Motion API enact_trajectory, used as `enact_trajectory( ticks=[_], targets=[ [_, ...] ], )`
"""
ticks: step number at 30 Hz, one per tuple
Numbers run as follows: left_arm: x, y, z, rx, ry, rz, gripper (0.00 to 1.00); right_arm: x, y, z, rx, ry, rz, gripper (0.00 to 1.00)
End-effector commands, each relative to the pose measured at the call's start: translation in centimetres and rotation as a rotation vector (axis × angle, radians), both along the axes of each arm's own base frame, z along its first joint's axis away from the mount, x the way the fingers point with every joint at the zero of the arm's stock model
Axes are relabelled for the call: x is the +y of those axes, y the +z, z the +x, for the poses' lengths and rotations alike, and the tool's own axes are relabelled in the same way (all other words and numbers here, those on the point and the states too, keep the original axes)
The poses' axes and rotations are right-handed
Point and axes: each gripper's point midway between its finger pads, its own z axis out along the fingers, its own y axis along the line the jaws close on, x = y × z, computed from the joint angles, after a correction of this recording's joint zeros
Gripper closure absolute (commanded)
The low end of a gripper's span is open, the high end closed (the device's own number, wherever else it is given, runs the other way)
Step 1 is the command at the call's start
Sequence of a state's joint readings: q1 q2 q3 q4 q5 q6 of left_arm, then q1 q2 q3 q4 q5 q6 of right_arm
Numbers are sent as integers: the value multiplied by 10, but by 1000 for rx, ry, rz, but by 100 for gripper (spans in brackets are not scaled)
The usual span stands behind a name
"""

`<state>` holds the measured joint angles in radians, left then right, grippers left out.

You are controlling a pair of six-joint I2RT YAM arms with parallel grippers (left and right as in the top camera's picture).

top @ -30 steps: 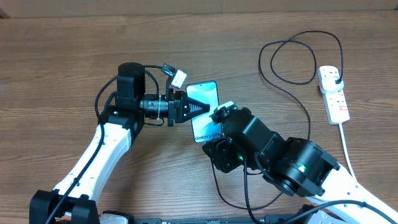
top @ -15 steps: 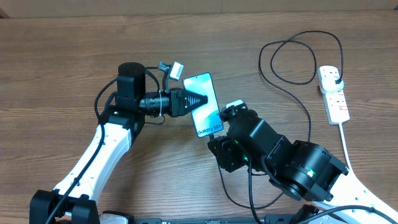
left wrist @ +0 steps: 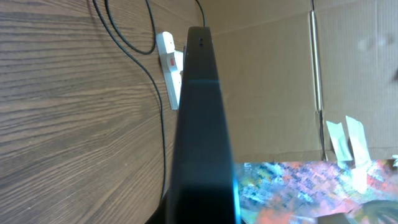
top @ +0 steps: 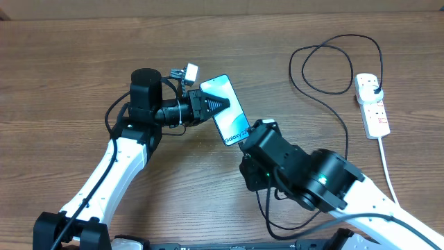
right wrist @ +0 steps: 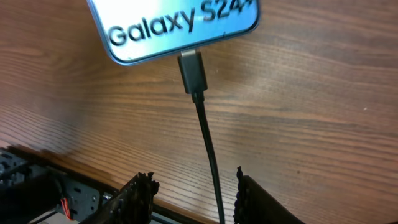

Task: Plug charger to phone and switch on socket

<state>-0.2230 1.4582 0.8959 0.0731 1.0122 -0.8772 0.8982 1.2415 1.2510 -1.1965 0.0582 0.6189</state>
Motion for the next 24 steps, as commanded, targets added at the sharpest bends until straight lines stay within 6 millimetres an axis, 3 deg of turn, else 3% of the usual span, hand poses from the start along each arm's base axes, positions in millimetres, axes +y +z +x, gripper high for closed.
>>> enact_trajectory(
  ticks=[1, 6, 9, 11, 14, 18, 22, 24],
  targets=[
    [-2, 6, -1, 23, 0, -21, 96, 10, -5, 1, 35, 9, 10, 56],
    [-2, 6, -2, 24, -3, -23, 96, 12, -11, 6, 33, 1, -11, 56],
    [-4, 8, -7, 48, -27, -43, 96, 12, -15, 9, 29, -5, -29, 66],
    [-5, 12, -12, 47, -61, -60, 96, 12, -18, 15, 11, -16, -48, 82],
    [-4, 15, -17, 50, -95, -82, 96, 12, -18, 22, -16, -28, -55, 86],
    [0, 19, -20, 54, -123, -103, 95, 14, -17, 23, -22, -28, -48, 87],
    [2, 20, -20, 55, -125, -107, 96, 17, -18, 20, -2, -17, -34, 71],
    [2, 20, -20, 55, -124, -107, 96, 17, -18, 18, 6, -14, -29, 70]
  ],
)
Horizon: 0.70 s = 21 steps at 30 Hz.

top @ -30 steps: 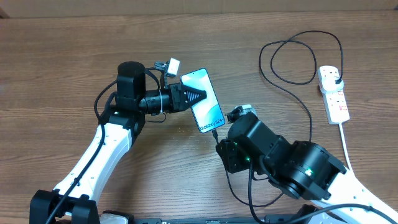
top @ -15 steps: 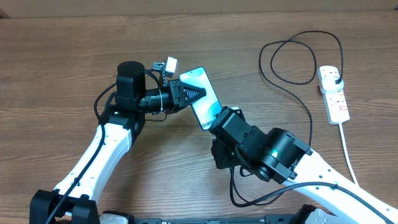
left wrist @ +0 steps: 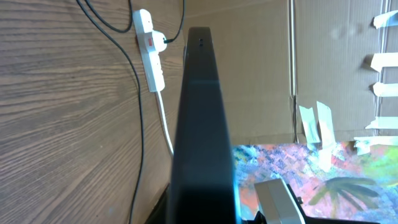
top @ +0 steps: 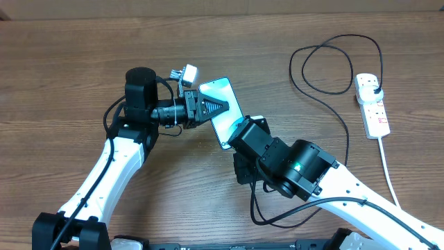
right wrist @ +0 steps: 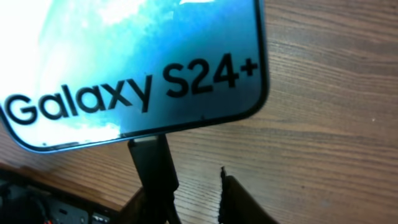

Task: Plug charger to phone and switch on socket

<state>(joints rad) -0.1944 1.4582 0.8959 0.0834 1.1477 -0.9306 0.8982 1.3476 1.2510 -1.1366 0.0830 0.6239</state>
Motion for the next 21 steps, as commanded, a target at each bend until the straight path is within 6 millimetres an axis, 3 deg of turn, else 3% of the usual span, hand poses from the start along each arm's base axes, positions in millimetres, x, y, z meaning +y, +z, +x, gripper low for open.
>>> enact_trajectory(
  ticks=[1, 6, 13, 21],
  targets=[
    [-1, 9, -7, 5, -44, -34, 96, 3, 5, 1, -5, 2, 20, 77],
    [-1, 11, -11, 3, -67, -44, 96, 3, 5, 1, -8, 1, 19, 96],
    [-4, 15, -21, -102, -141, -56, 96, 12, 11, 9, -63, 73, 36, 96],
    [-4, 27, -50, -192, -312, -139, 96, 21, 31, 19, -151, 160, 49, 96]
  ],
)
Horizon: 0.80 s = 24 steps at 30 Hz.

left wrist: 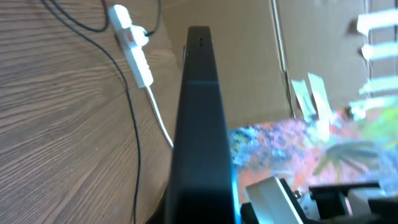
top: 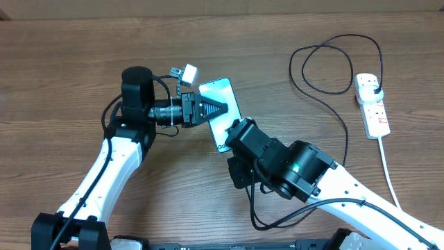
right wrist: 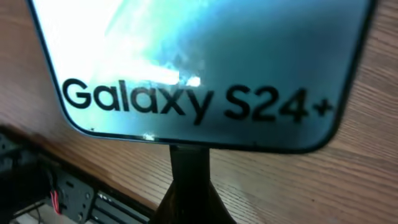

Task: Plug charger to phone and switch on socket

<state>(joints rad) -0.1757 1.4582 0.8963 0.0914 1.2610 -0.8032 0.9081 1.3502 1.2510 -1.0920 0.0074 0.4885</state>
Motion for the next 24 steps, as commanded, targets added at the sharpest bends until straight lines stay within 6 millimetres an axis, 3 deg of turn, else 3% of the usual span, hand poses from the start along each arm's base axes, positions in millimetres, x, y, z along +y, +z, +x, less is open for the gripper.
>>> enact_trajectory(
  ticks=[1, 5, 7, 8, 15, 24],
  targets=[
    [-6, 18, -38, -68, -215, -95, 96, 5, 31, 26, -144, -7, 31, 96],
    [-6, 16, -34, -70, -193, -83, 96, 7, 36, 27, -149, -6, 44, 93],
    [-6, 14, -30, -67, -169, -70, 96, 6, 34, 24, -135, -2, 38, 79],
    [-6, 12, -26, -66, -148, -59, 96, 5, 33, 21, -118, 6, 38, 64],
    [-12, 3, -13, -57, -66, -3, 96, -3, 33, 9, -76, 17, 15, 41],
    [-39, -5, -2, -114, 21, 92, 96, -35, 70, -10, -104, 4, 14, 5]
  ],
)
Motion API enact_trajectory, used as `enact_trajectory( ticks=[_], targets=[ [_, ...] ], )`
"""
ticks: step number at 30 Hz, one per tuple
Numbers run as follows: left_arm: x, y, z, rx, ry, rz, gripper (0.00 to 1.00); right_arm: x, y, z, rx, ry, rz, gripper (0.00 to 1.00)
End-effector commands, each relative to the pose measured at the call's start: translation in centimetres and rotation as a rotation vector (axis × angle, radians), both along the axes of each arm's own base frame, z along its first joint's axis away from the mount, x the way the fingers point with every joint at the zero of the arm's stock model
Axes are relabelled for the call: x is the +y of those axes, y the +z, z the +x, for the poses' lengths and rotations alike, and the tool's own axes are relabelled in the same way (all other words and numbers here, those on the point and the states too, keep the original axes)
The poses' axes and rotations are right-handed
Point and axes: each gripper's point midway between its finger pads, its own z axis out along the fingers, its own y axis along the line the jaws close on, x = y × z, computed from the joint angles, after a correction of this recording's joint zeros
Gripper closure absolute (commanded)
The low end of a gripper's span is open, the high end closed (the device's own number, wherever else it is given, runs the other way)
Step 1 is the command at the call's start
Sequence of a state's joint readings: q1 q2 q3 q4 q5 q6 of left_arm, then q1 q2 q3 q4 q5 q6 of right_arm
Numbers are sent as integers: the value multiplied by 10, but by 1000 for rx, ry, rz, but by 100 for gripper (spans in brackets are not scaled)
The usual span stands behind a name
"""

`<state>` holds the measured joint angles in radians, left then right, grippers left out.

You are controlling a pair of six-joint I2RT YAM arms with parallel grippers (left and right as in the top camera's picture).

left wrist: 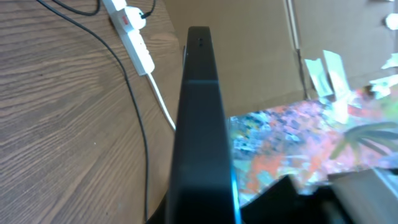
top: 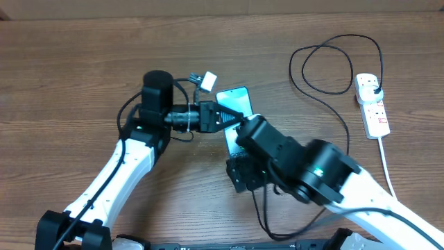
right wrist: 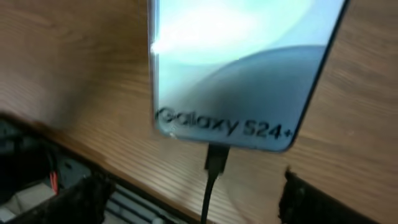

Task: Plug charger to phone and switch on socket
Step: 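Release plug with right gripper and lower phone with left gripper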

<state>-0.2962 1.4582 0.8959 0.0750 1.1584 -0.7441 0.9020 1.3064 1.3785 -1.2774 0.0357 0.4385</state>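
Observation:
My left gripper (top: 223,117) is shut on the phone (top: 234,101), holding it tilted above the wooden table. In the left wrist view the phone (left wrist: 202,124) shows edge-on. In the right wrist view the screen (right wrist: 242,62) reads "Galaxy S24+", and the black charger plug (right wrist: 216,159) sits in its bottom edge with the cable (right wrist: 208,199) hanging down. My right gripper (right wrist: 202,208) is open just below the phone, fingers wide on either side of the cable and not touching it. The white socket strip (top: 371,105) lies at the far right with the charger's mains plug in it.
The black cable (top: 331,64) loops on the table (top: 69,69) left of the socket strip and trails toward my right arm. The strip's white lead (top: 390,177) runs to the front edge. A cardboard wall (left wrist: 261,56) stands behind the strip.
My right gripper was shut on the plug at the phone's bottom edge. It is now open and farther back, and the plug stays in the phone. My left gripper and the phone have moved right.
First my right gripper stood open below the phone, the cable between its fingers and the plug at the phone's edge. Then it was close up around the plug, then shut on it against the phone. Now it is open and the plug stays seated.

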Motion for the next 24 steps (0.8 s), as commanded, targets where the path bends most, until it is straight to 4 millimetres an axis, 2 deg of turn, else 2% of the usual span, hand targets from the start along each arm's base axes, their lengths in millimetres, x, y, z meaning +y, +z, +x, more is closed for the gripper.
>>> enact_trajectory(
  ticks=[1, 2, 5, 8, 11, 17, 20, 22, 24],
  targets=[
    [-6, 7, 14, -84, 66, 38, 96, -18, 35, -3, -84, -29, 54, 3],
    [-7, 9, 17, -110, 66, 40, 96, -23, 38, -6, -90, -31, 54, 0],
    [-10, 15, 27, -152, 60, 41, 96, -40, 49, -15, -110, -72, 71, 0],
    [-16, 6, 42, -147, 47, 64, 96, -62, 61, -20, -151, -147, 91, 0],
    [-23, -18, 55, -90, -8, 107, 96, -80, 73, -23, -201, -215, 122, 0],
    [-31, -71, 71, 35, -117, 201, 96, -96, 87, -32, -252, -230, 169, 0],
    [-19, -112, 71, 101, -119, 366, 96, -102, 85, -33, -252, -236, 148, 0],
    [-8, -136, 64, 124, -151, 458, 96, -103, 84, -34, -250, -236, 141, 0],
    [-1, -150, 55, 149, -186, 485, 96, -103, 84, -34, -250, -236, 141, 0]
  ],
)
